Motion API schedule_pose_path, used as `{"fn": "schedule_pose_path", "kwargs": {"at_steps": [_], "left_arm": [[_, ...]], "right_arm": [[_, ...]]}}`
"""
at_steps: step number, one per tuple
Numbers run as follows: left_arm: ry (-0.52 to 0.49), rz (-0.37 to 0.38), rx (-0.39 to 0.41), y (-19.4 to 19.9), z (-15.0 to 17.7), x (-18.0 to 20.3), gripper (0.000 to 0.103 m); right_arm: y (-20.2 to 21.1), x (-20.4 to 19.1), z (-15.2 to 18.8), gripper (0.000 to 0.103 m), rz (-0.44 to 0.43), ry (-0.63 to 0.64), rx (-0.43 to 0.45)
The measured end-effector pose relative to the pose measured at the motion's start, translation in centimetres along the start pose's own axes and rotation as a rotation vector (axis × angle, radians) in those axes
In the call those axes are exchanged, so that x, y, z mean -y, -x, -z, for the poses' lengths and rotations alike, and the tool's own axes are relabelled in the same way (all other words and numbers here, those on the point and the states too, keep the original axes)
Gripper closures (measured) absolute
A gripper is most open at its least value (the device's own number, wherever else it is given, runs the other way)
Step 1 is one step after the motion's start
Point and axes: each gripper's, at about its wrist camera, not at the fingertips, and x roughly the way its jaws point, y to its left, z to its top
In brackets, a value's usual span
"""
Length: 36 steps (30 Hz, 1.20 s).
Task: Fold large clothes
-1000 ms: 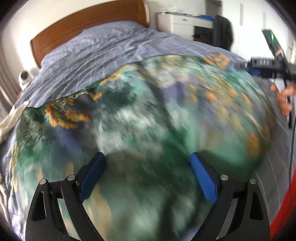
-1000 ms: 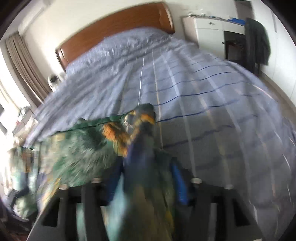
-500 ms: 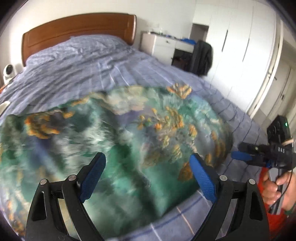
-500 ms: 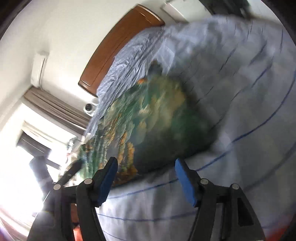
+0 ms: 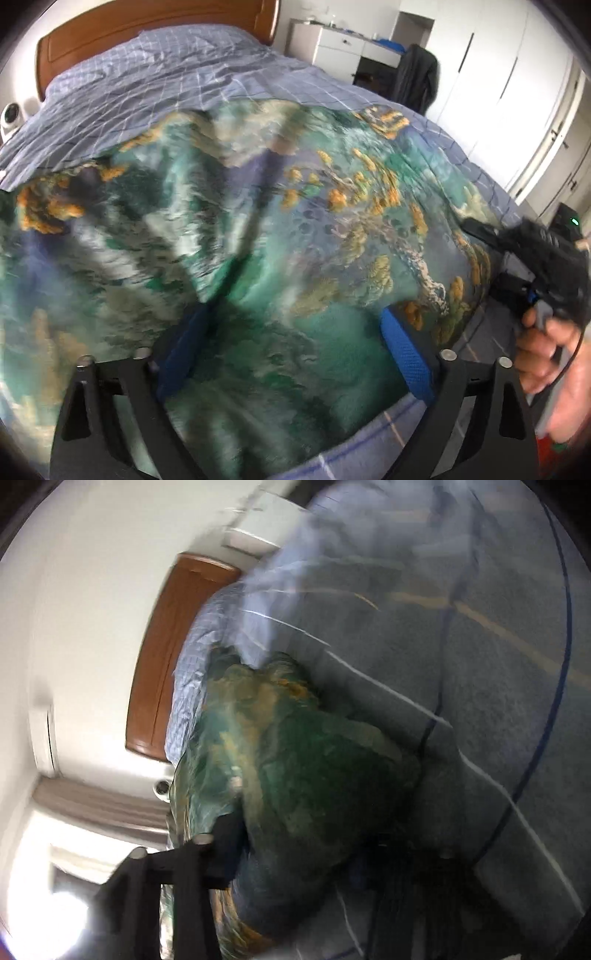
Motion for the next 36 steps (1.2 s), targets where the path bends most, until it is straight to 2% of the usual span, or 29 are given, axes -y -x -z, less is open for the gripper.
{"fn": "schedule_pose_path", "kwargs": {"at_steps": [4,7,9,12,14,17,20,21,22,24,25,26,27,29,31,32,36], "left_arm": [[0.039,0.029,0.045,4.6,-3.7,-0.6,0.019],[0.01,0.129,0.058,7.5,-7.5,1.4,0.017],[-0.026,0.181,0.043,8.8,-9.7,3.3,0.016],[-0.068,0.216,-0.022,8.8,-11.8,5.5,0.016],[-0.093,0.185,-0.057,8.4,-12.6,6.5,0.016],[-0.131,0.077,-0.12,7.4,-13.1,6.5,0.016],[-0.16,-0.076,-0.19,6.0,-12.4,6.1,0.017],[-0.182,-0.127,-0.199,5.7,-12.0,6.1,0.025],[-0.2,-0.162,-0.201,5.6,-11.6,6.0,0.048],[-0.19,-0.149,-0.193,6.0,-11.1,5.1,0.067],[-0.172,-0.133,-0.185,6.4,-11.0,4.4,0.071],[-0.152,-0.11,-0.173,7.1,-11.0,3.3,0.072],[-0.146,-0.096,-0.159,8.0,-11.0,2.1,0.072],[-0.135,-0.073,-0.134,9.6,-11.1,-0.7,0.072],[-0.111,-0.064,-0.106,11.0,-11.2,-3.7,0.072],[-0.098,-0.064,-0.096,11.2,-11.4,-4.7,0.072],[0.067,-0.019,-0.06,13.1,-9.1,-12.2,0.072]], "right_arm": [[2.8,-5.5,1.0,0.072,0.029,0.314,0.06],[3.7,-10.7,3.1,0.072,0.051,0.577,0.112],[4.1,-13.1,4.5,0.072,0.057,0.7,0.136],[4.5,-16.9,7.5,0.072,0.05,0.895,0.16],[4.5,-18.9,10.0,0.073,0.052,1.03,0.169],[4.0,-21.1,14.3,0.073,0.065,1.23,0.18],[3.5,-22.1,18.4,0.073,0.103,1.442,0.228],[3.3,-22.3,19.8,0.073,0.111,1.504,0.238],[3.2,-22.4,20.9,0.073,0.113,1.544,0.244],[3.1,-22.6,21.7,0.073,0.113,1.562,0.234],[3.0,-22.6,21.4,0.071,0.105,1.54,0.209],[3.3,-22.7,21.1,0.061,0.091,1.52,0.195],[3.7,-22.7,20.6,0.059,0.066,1.492,0.177],[5.4,-22.5,18.7,0.056,-0.047,1.407,0.093],[6.6,-22.5,17.5,0.056,-0.114,1.346,0.034],[6.8,-22.5,16.8,0.056,-0.126,1.316,0.018],[4.8,-23.6,14.4,0.057,-0.101,1.244,-0.034]]}}
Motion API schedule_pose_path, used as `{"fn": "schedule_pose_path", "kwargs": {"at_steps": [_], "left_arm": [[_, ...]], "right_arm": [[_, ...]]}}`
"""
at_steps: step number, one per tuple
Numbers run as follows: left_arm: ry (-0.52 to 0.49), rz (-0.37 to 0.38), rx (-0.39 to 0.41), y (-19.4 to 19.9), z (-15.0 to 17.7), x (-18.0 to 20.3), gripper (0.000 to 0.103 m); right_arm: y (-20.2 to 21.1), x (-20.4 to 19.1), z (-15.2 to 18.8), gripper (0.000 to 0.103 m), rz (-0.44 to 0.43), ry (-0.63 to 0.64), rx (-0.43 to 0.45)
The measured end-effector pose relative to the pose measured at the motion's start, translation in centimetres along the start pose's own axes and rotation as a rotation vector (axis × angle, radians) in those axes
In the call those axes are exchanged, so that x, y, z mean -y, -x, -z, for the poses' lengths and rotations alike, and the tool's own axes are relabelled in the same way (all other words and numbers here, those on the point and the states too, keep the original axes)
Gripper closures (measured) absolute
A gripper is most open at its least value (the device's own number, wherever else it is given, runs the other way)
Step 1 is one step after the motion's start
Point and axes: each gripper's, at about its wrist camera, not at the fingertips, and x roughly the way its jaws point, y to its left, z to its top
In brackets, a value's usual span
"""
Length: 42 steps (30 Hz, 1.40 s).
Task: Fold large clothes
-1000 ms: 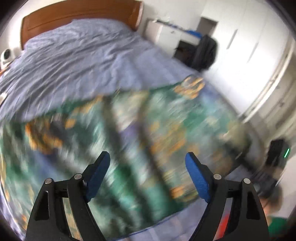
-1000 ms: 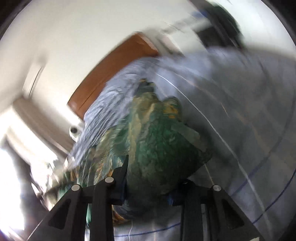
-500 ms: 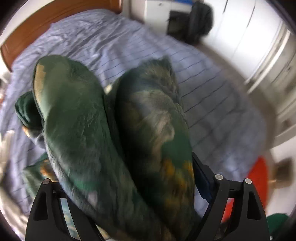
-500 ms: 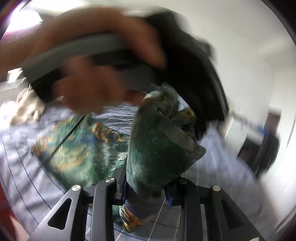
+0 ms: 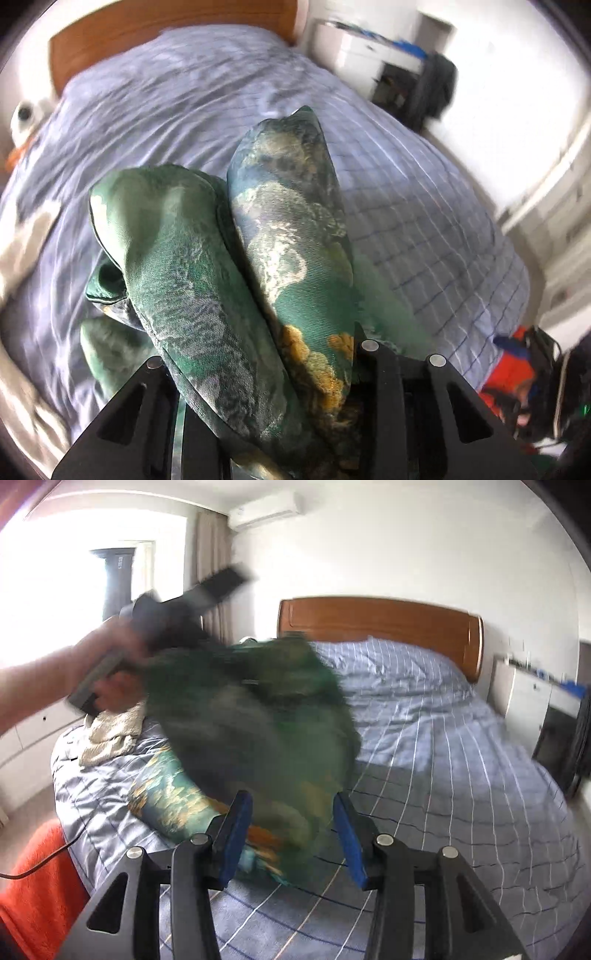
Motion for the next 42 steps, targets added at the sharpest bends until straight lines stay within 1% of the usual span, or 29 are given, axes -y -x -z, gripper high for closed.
{"fn": "schedule_pose_path", "kwargs": {"at_steps": [2,3,4,8,11,14,16,17,20,22,25,26,28,30,32,35,37,38,40,42], "left_arm": [[0.055,0.017,0.006,-0.6,0.6,-2.6,0.072],[0.088,0.029,0.01,-0.6,1.6,-4.1,0.072],[0.108,0.036,0.013,-0.8,2.3,-5.0,0.072],[0.187,0.074,0.032,-1.6,4.7,-7.8,0.07],[0.249,0.117,0.041,-2.7,6.2,-10.1,0.068],[0.289,0.15,0.05,-3.7,7.4,-12.3,0.066],[0.313,0.17,0.046,-4.4,8.6,-13.5,0.063],[0.338,0.195,0.041,-5.1,9.4,-14.0,0.063],[0.379,0.243,0.06,-6.4,11.1,-14.9,0.06],[0.399,0.27,0.074,-6.2,11.3,-15.3,0.06],[0.396,0.277,0.078,-5.6,11.1,-15.3,0.06],[0.401,0.29,0.081,-5.4,11.1,-15.4,0.06],[0.416,0.316,0.088,-5.4,11.3,-16.0,0.058],[0.427,0.334,0.097,-5.7,11.6,-16.4,0.058],[0.435,0.343,0.105,-5.9,12.0,-16.8,0.058],[0.432,0.345,0.113,-5.8,12.4,-17.0,0.058],[0.433,0.339,0.111,-6.0,12.7,-17.1,0.057],[0.436,0.329,0.105,-6.1,13.0,-17.3,0.058],[0.449,0.303,0.076,-7.1,13.3,-17.9,0.061],[0.462,0.317,0.076,-7.6,13.6,-18.4,0.061]], "right_arm": [[-1.8,1.0,-0.6,0.066,-0.025,-0.034,-0.022],[-1.8,1.5,-0.5,0.067,-0.047,-0.05,-0.029],[-2.9,1.6,-1.2,0.067,-0.087,-0.072,-0.042],[-7.7,-0.1,-2.4,0.067,-0.193,-0.068,-0.111],[-11.3,-2.0,-2.5,0.067,-0.214,-0.002,-0.182],[-14.6,-2.8,-1.8,0.067,-0.223,0.012,-0.261],[-17.5,-2.9,-0.3,0.067,-0.258,0.002,-0.355],[-18.6,-2.9,0.6,0.068,-0.271,-0.006,-0.391],[-20.2,-2.7,3.1,0.069,-0.274,-0.025,-0.427],[-20.3,-2.9,3.0,0.069,-0.267,-0.028,-0.443],[-20.4,-2.7,0.9,0.069,-0.269,-0.012,-0.508],[-20.4,-2.8,0.1,0.068,-0.27,-0.008,-0.518],[-20.2,-3.0,-3.1,0.068,-0.295,-0.007,-0.486],[-21.4,-3.7,-6.1,0.068,-0.324,-0.033,-0.447],[-24.0,-4.4,-8.5,0.068,-0.35,-0.057,-0.436],[-29.4,-6.9,-10.3,0.068,-0.392,-0.062,-0.468],[-33.4,-8.6,-9.9,0.067,-0.431,-0.057,-0.52],[-34.6,-10.0,-9.0,0.069,-0.43,-0.044,-0.554],[-38.1,-11.3,-6.2,0.07,-0.38,0.015,-0.641],[-38.8,-12.0,-5.0,0.07,-0.356,0.025,-0.646]]}}
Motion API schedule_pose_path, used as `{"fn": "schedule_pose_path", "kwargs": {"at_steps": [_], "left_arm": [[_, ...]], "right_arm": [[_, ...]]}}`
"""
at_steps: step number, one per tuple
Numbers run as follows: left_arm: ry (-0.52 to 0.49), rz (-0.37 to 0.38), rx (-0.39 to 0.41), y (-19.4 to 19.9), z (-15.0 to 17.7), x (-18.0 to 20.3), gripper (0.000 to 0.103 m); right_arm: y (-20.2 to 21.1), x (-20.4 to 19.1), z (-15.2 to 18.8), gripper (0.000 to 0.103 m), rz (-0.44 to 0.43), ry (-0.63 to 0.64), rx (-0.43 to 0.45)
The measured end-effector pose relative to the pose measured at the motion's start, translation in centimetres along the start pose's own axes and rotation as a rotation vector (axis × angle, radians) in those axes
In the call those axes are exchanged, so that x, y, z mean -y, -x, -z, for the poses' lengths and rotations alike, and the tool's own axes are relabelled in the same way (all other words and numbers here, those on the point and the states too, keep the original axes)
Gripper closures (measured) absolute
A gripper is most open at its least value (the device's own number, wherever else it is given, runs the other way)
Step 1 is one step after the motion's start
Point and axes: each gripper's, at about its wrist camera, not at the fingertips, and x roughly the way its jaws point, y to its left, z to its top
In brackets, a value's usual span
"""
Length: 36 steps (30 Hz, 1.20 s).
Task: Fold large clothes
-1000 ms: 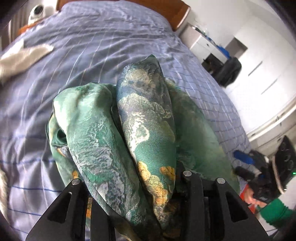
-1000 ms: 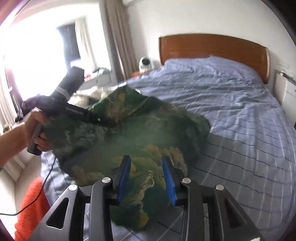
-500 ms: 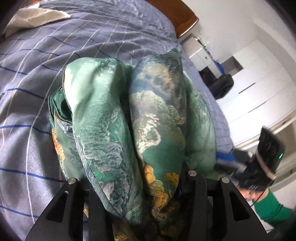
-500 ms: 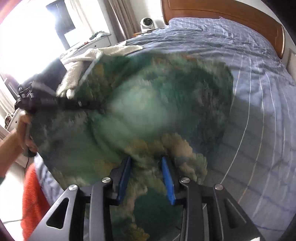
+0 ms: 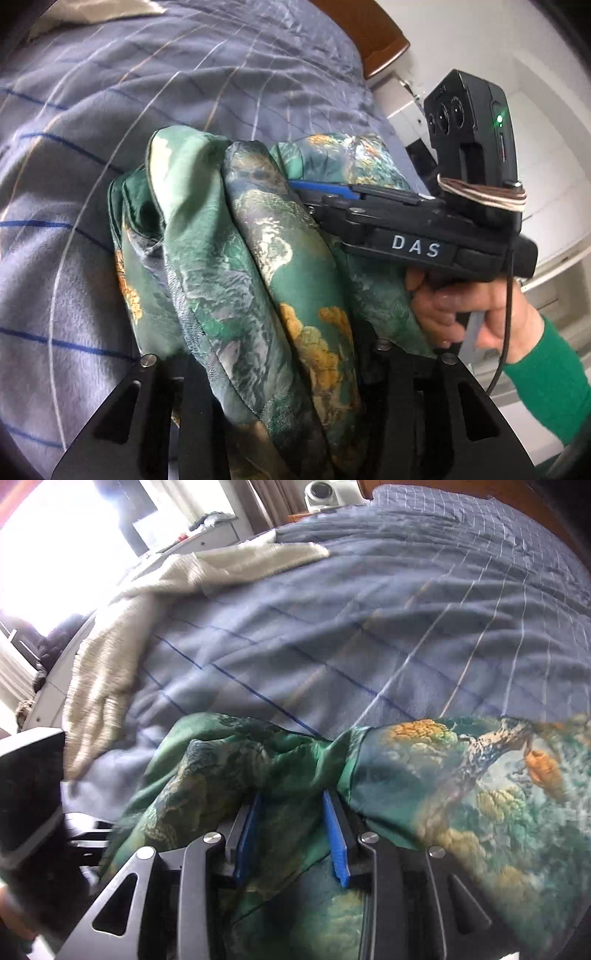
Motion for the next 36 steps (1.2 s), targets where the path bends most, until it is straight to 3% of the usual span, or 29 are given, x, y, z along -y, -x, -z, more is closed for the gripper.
{"fn": "schedule_pose_path", "kwargs": {"at_steps": [4,8,15,19,23,26,29,32,36], "left_arm": [[-0.027,0.02,0.0,0.1,0.1,0.4,0.061],[-0.041,0.026,0.013,0.5,0.4,0.6,0.06],[-0.042,0.046,0.017,0.8,0.6,0.1,0.06],[-0.048,0.047,0.017,0.4,0.3,0.0,0.059],[-0.067,0.042,0.027,0.2,0.5,-0.1,0.057],[-0.058,0.042,0.045,0.3,0.7,-0.3,0.057],[-0.03,0.049,0.048,0.9,0.7,-0.3,0.055],[-0.013,0.039,0.05,2.3,0.4,0.9,0.044],[0.005,0.039,0.086,6.1,0.9,2.0,0.029]], "right_arm": [[0.8,0.7,0.0,0.07,-0.027,-0.034,-0.004],[6.4,0.3,2.0,0.07,-0.076,-0.004,0.042],[17.6,-0.1,15.4,0.07,-0.01,0.086,0.109],[18.4,-0.7,20.3,0.069,-0.024,0.062,0.092],[14.3,0.3,21.5,0.07,0.011,0.018,0.027],[12.6,0.2,22.2,0.07,0.052,0.03,0.051],[13.8,0.3,22.0,0.07,0.044,-0.012,0.078],[16.4,-0.7,21.6,0.064,0.064,-0.024,0.105],[20.6,-2.8,19.4,0.063,0.088,0.015,0.228]]}}
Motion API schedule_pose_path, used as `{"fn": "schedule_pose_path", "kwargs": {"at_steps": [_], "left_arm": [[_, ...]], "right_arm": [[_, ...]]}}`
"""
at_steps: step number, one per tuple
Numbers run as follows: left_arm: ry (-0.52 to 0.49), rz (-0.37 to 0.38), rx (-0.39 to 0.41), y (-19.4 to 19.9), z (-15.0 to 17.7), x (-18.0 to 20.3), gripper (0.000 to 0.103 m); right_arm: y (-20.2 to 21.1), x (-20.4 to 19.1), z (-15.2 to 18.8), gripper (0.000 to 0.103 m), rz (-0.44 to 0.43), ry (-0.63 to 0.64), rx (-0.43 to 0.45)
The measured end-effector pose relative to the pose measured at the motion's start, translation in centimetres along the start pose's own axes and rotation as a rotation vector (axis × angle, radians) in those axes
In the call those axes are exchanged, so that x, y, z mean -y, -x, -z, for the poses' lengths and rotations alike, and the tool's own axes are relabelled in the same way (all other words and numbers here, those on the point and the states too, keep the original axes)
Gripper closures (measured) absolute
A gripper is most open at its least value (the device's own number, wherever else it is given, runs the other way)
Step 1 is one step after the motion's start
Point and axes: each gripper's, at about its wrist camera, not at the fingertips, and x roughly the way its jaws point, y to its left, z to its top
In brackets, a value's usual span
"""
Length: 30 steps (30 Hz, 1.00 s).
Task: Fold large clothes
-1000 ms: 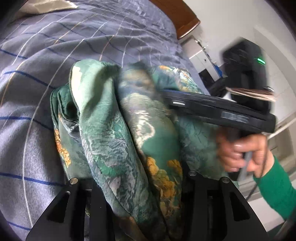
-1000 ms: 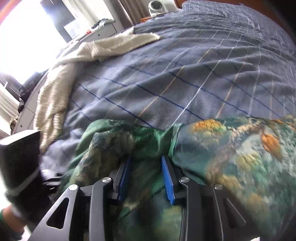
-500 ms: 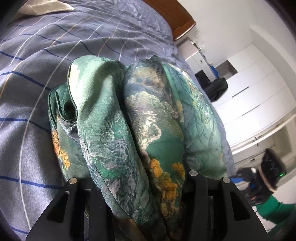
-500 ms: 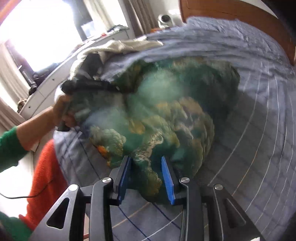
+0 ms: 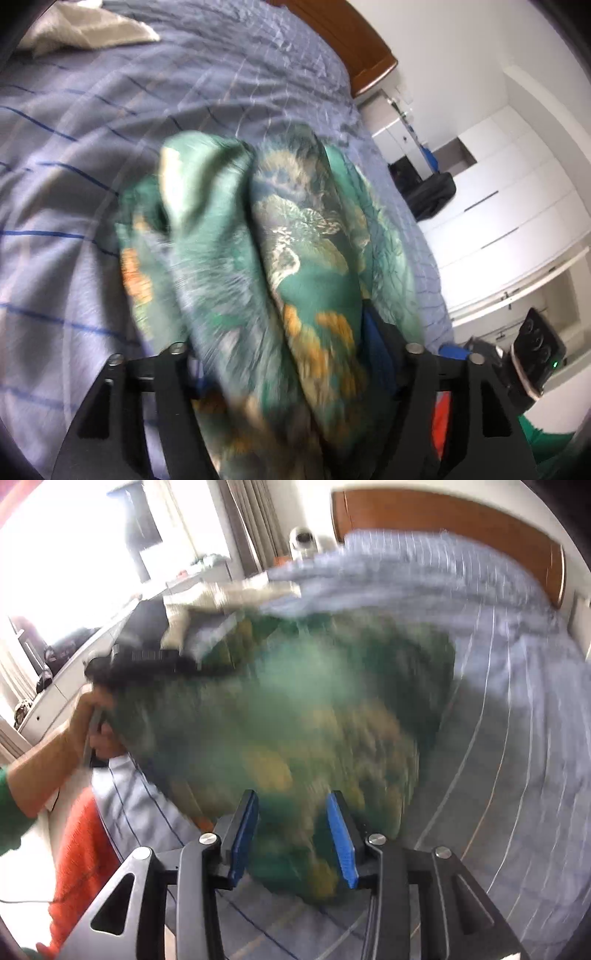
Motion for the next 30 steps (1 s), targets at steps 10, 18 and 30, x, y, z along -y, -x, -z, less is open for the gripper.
{"fn": "schedule_pose_path", "kwargs": {"at_steps": [10,18,30], "left_arm": [[0.197,0.002,0.119,5.3,3.4,-7.1,0.017],[0.199,0.114,0.073,1.5,1.9,-8.6,0.013],[0.178,0.316,0.026,-2.1,-0.6,-7.5,0.003]], "right_arm": [[-7.9,-5.8,-4.6,0.062,-0.063,0.137,-0.01],[-8.6,-6.4,-3.3,0.063,-0.045,0.129,-0.017],[-9.4,-6.3,-3.0,0.063,-0.046,0.12,-0.02]]}}
